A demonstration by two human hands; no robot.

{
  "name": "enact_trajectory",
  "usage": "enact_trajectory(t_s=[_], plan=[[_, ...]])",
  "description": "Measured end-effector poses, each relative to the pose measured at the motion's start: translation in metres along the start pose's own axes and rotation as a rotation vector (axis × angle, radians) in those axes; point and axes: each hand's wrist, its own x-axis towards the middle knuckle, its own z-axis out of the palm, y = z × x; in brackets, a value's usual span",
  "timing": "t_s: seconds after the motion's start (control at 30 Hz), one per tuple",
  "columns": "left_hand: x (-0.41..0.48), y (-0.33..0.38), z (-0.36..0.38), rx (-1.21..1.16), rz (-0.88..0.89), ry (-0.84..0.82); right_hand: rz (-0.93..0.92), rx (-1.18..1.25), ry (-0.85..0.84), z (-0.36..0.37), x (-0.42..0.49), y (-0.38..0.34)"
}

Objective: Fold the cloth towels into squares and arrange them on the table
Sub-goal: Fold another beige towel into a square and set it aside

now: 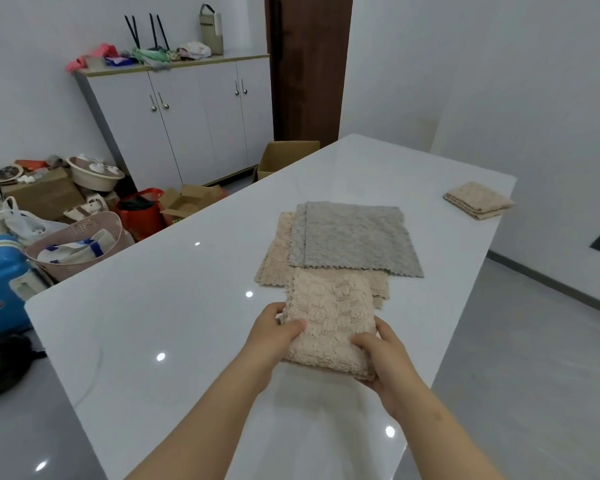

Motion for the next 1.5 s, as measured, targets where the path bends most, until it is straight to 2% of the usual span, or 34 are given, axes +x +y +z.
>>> enact_trajectory(t_s=[0.23,0.5,0.77,1.0,1.17,1.33,1.5], plan=[[0.039,0.01,0.098,0.051,0.0,0.023,0.007,-0.023,0.024,-0.083,0.052,-0.033],[0.09,0.026,0.223,0.011,-0.055,0.072,0.073,-0.159,-0.021,-0.188,0.126,-0.089],[0.151,0.044,0.291,0.059,-0.062,0.122,0.042,-0.189,-0.024,-0.237,0.202,-0.121],[0.177,0.04,0.316,0.221,-0.085,0.069,-0.011,-0.183,0.041,-0.256,0.236,-0.119],[0.169,0.036,0.316,0.334,-0.084,0.14,-0.086,-0.383,0.067,-0.257,0.239,-0.116],[0.149,0.043,0.296,0.403,0.013,0.2,-0.221,-0.702,0.119,-0.238,0.213,-0.124],[0.112,0.05,0.251,0.394,0.107,0.262,-0.263,-0.716,0.023,-0.19,0.174,-0.121]])
